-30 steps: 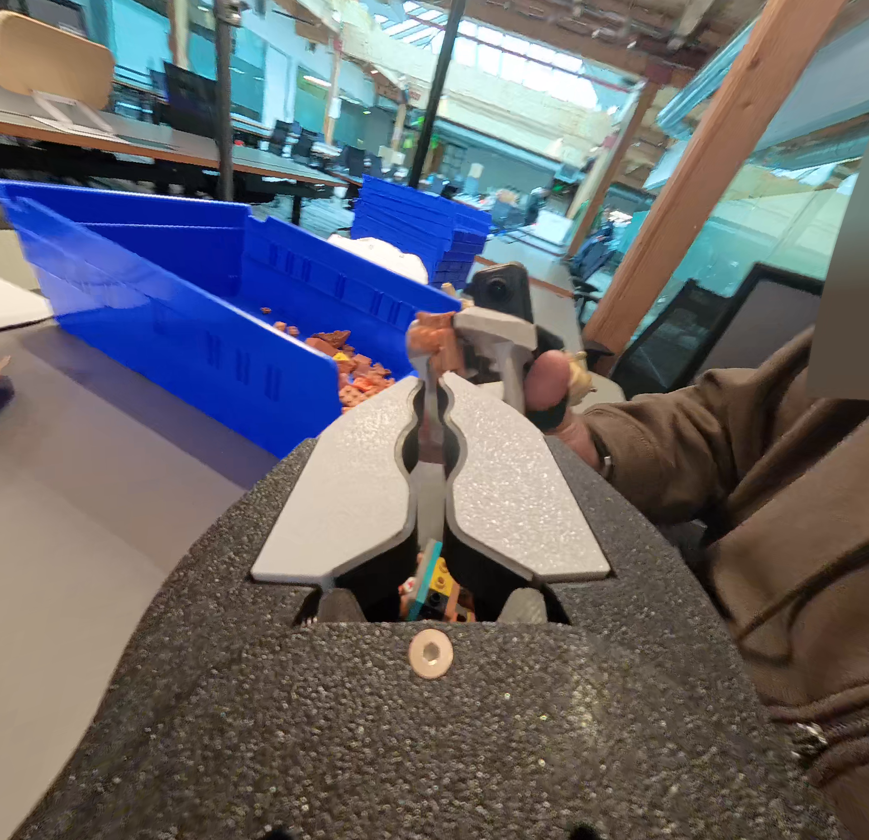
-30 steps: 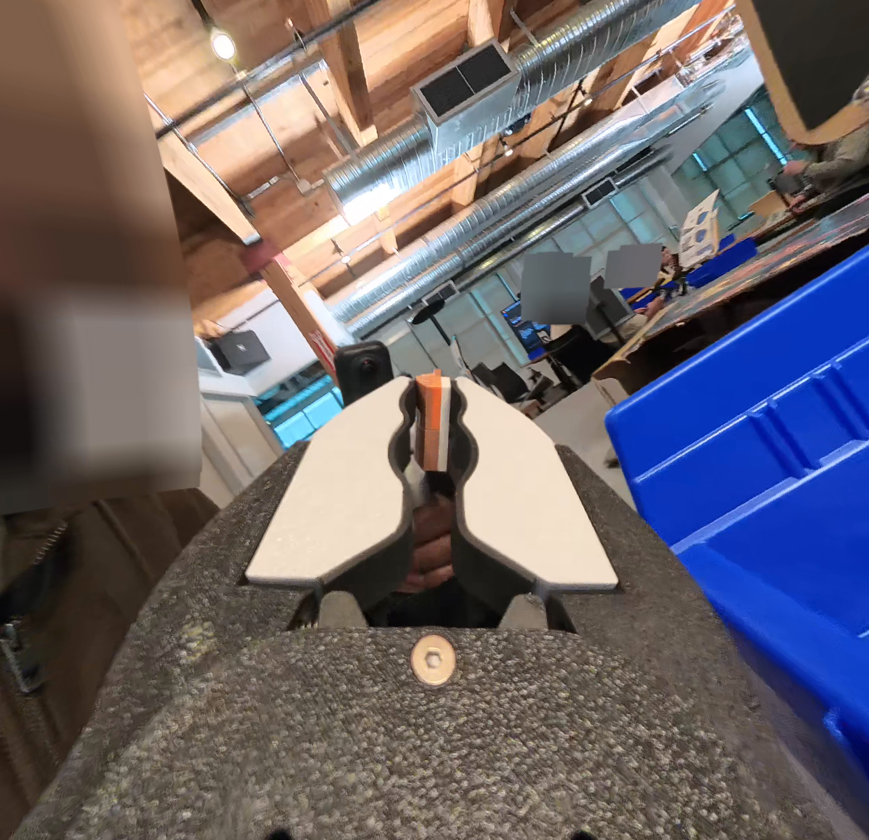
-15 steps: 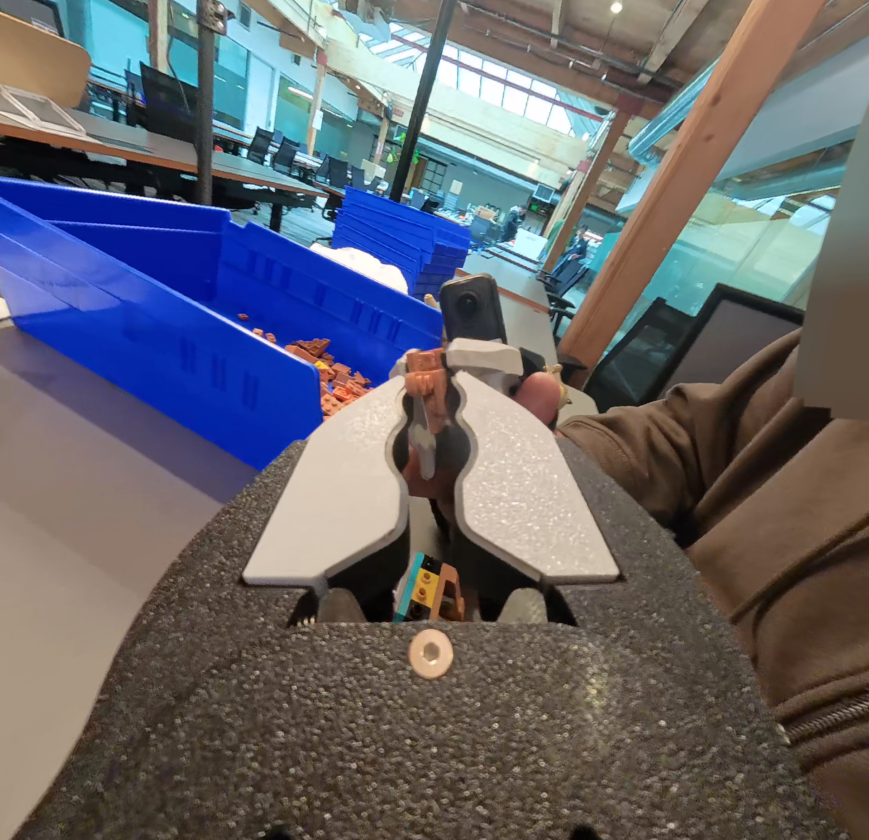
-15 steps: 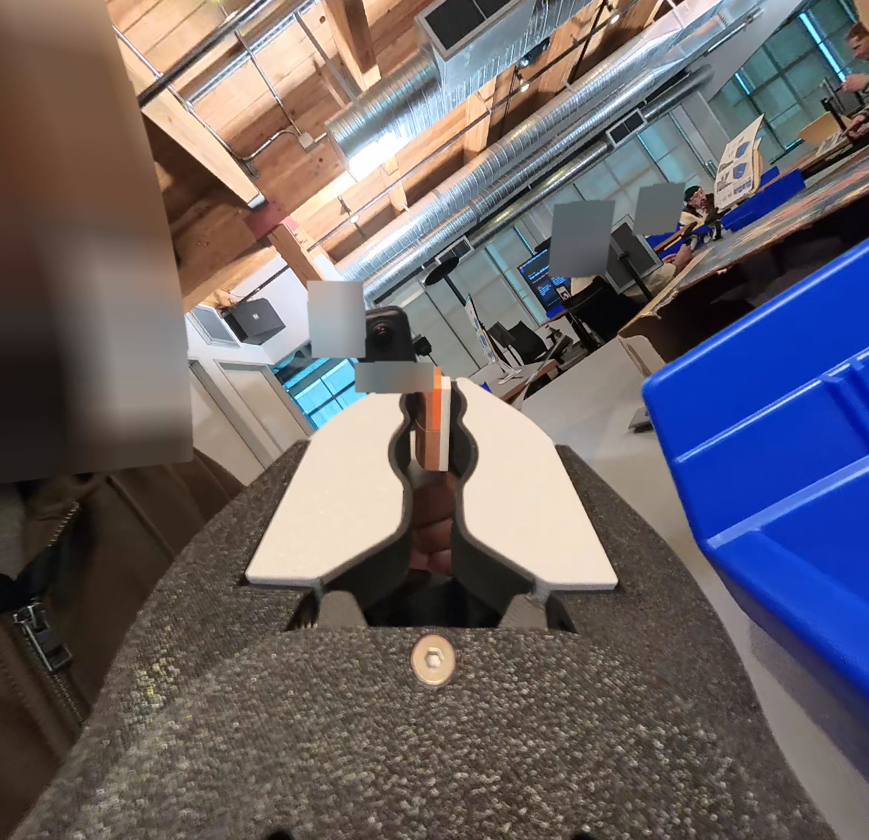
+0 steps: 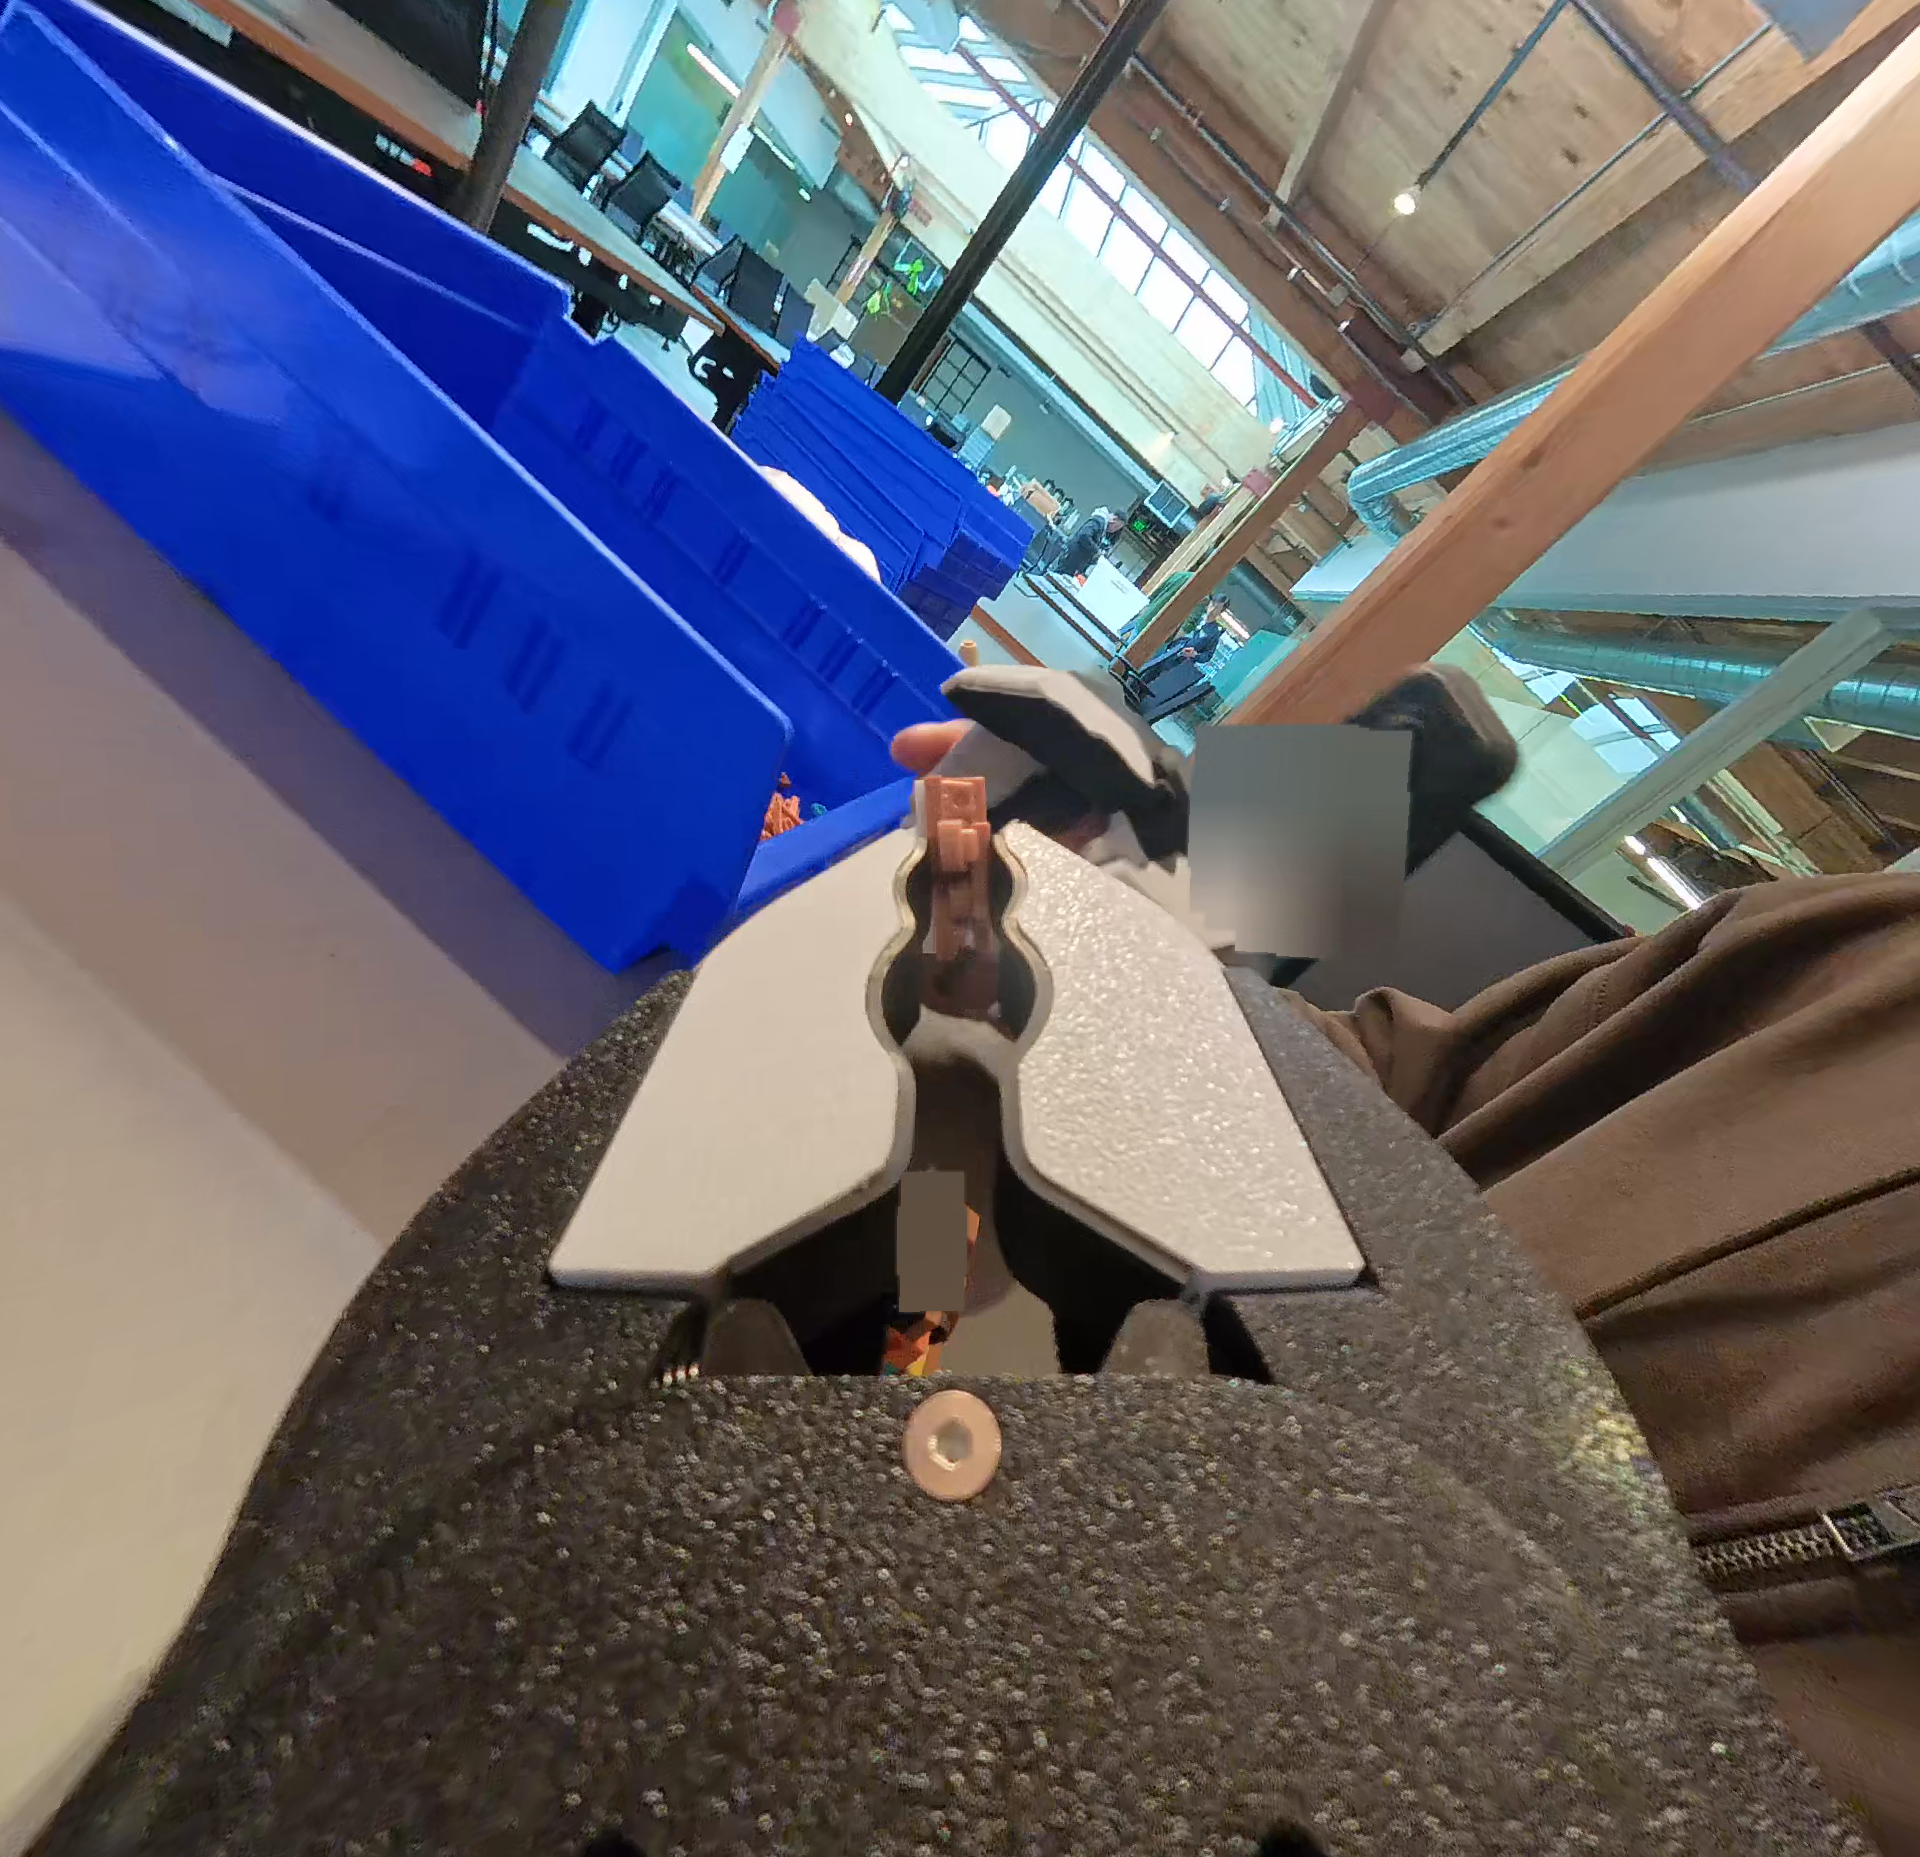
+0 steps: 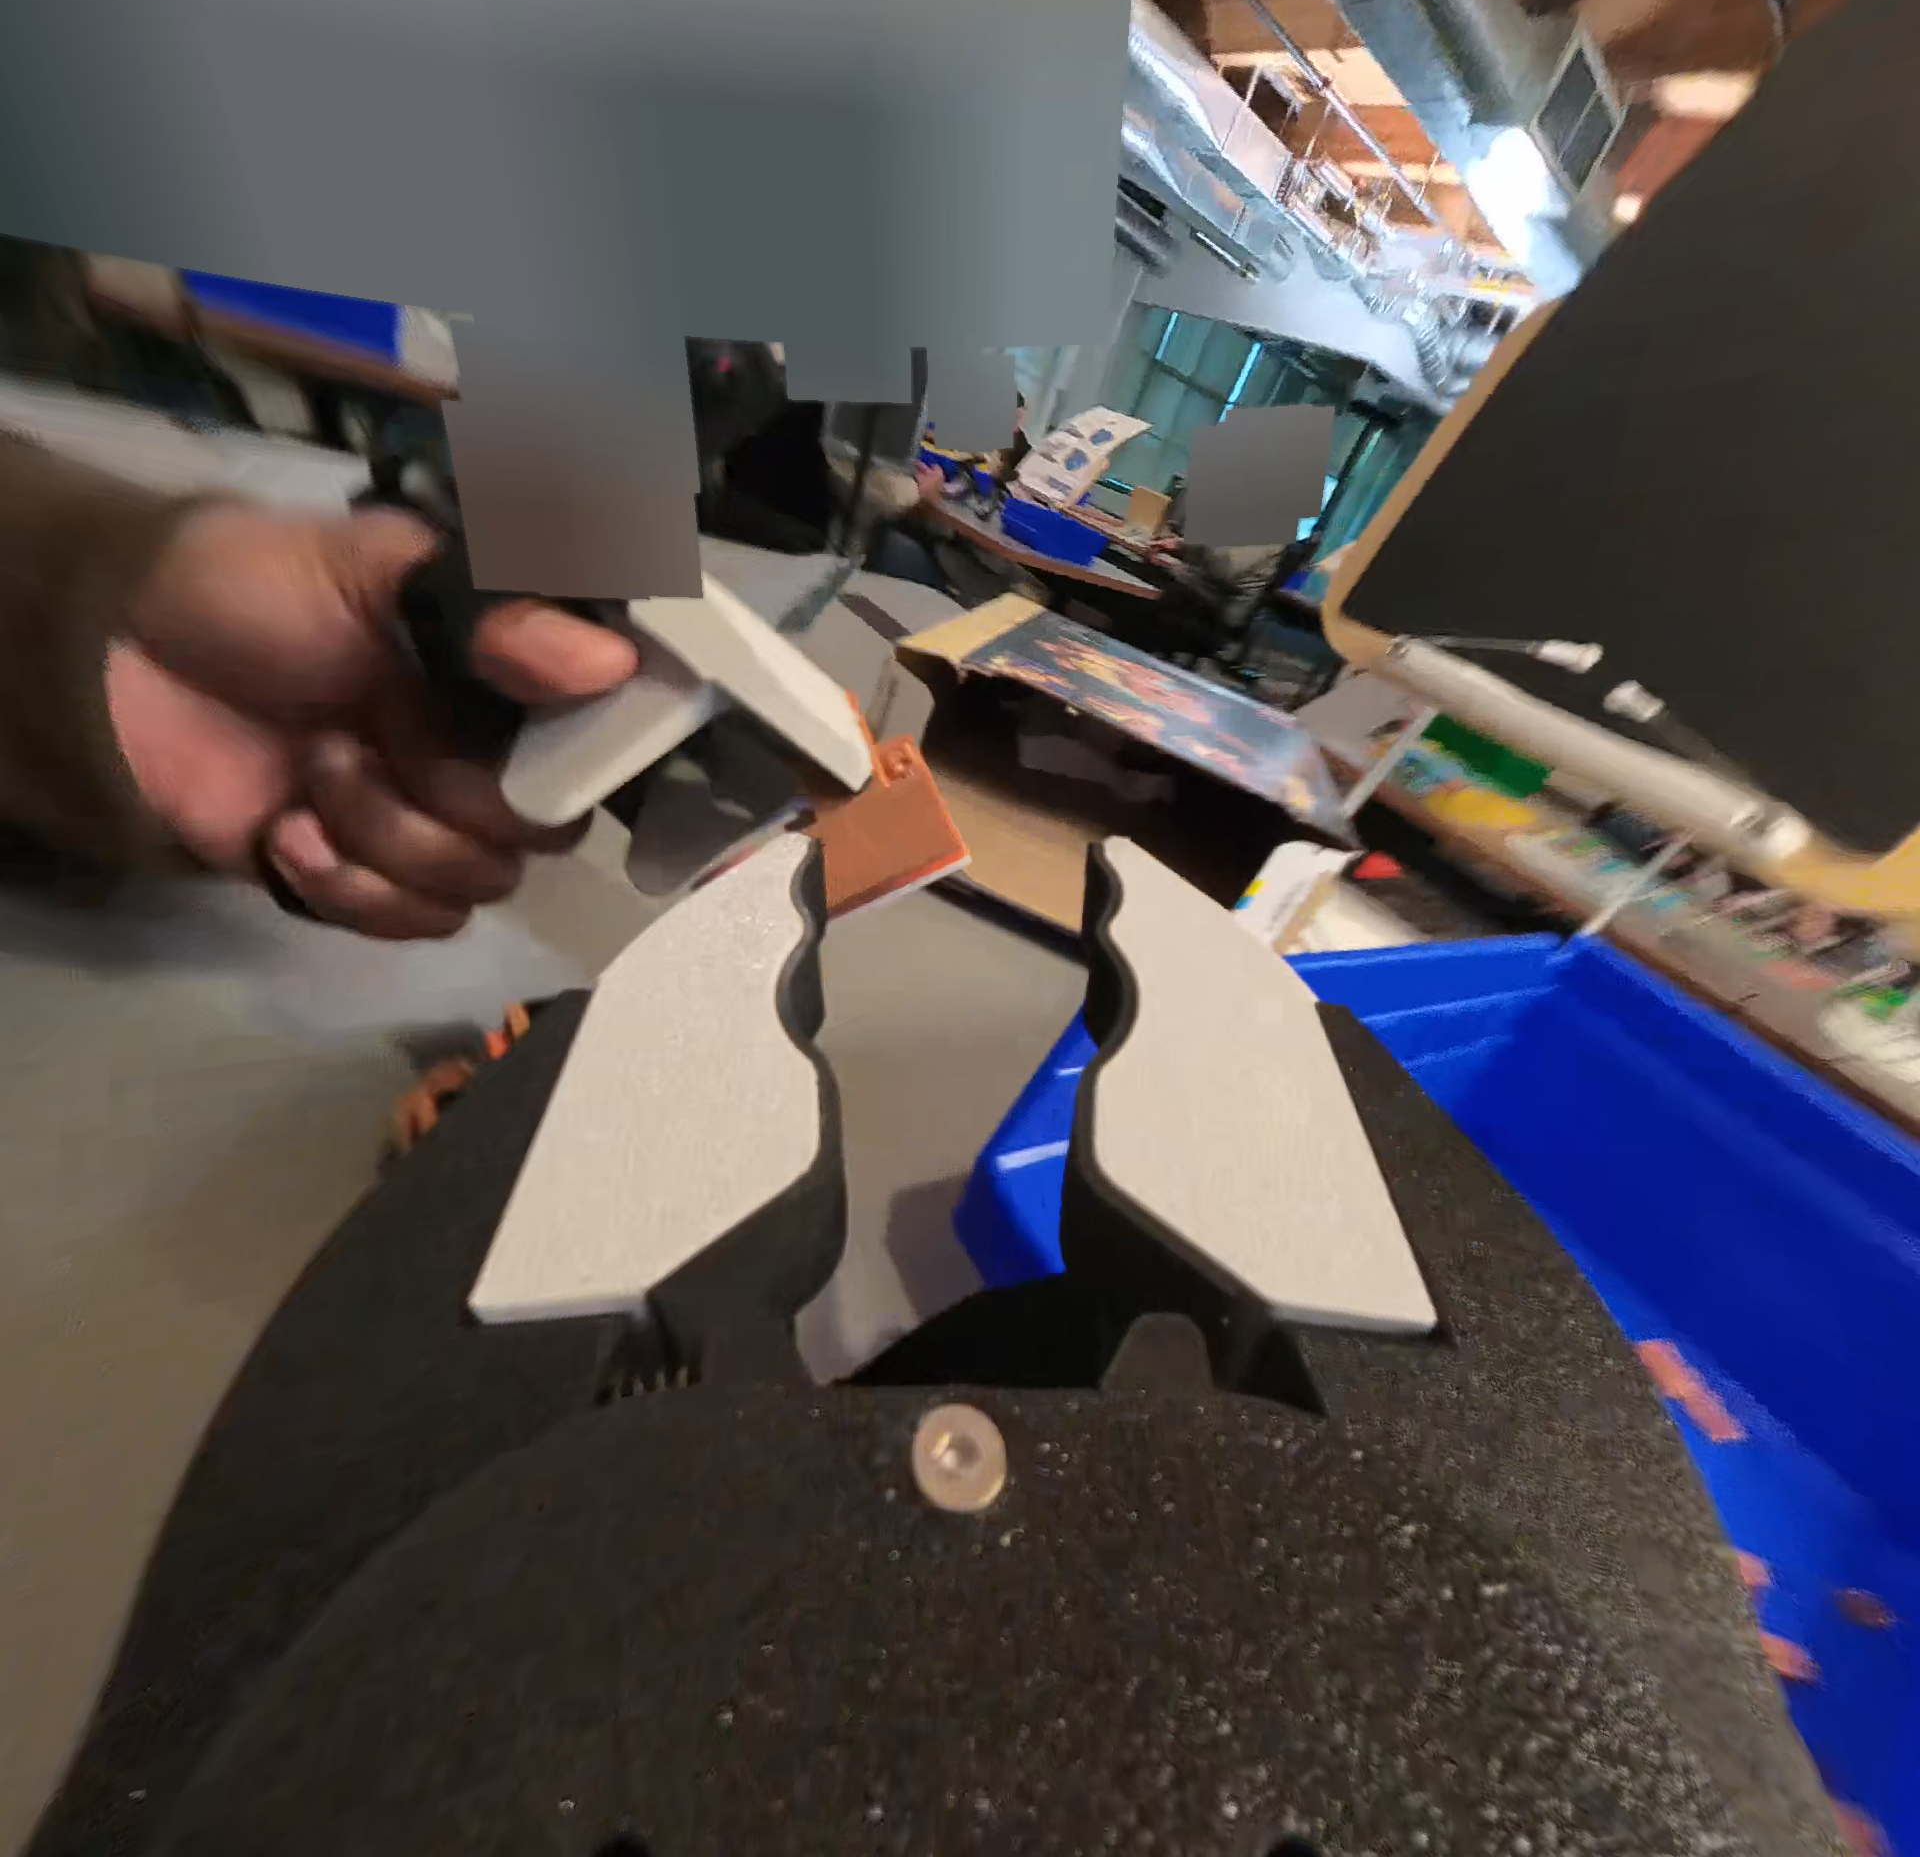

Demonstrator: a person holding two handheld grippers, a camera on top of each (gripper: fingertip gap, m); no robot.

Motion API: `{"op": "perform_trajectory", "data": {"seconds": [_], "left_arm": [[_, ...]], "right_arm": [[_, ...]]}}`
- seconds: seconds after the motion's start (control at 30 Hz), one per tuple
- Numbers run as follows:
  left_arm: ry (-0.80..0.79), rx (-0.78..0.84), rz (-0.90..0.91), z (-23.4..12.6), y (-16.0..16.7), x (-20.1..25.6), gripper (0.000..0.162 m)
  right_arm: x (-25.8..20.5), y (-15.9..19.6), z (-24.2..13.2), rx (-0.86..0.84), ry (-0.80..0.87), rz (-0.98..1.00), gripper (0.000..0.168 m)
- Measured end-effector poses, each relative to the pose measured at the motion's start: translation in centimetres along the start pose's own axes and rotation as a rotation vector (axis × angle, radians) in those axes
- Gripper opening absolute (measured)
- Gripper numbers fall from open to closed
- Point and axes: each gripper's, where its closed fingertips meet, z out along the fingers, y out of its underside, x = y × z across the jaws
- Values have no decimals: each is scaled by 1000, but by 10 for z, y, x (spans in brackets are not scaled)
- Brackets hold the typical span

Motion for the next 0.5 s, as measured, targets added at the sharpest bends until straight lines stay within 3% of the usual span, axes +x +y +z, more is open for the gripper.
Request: {"op": "perform_trajectory", "data": {"seconds": [0.1, 0.23, 0.33, 0.5], "left_arm": [[-21, -33, 7, 2, 6, -2, 10], [-19, -53, -2, 4, 10, -3, 10], [6, -80, -8, 7, 15, 1, 10], [-7, -110, 69, 8, 18, 2, 11]], "right_arm": [[-12, 3, 2, -45, 18, -233, 46], [-23, 14, 7, -113, 18, -392, 46], [-21, 18, 8, -144, 44, -444, 35], [-22, 19, 5, -147, -4, -371, 34]]}}
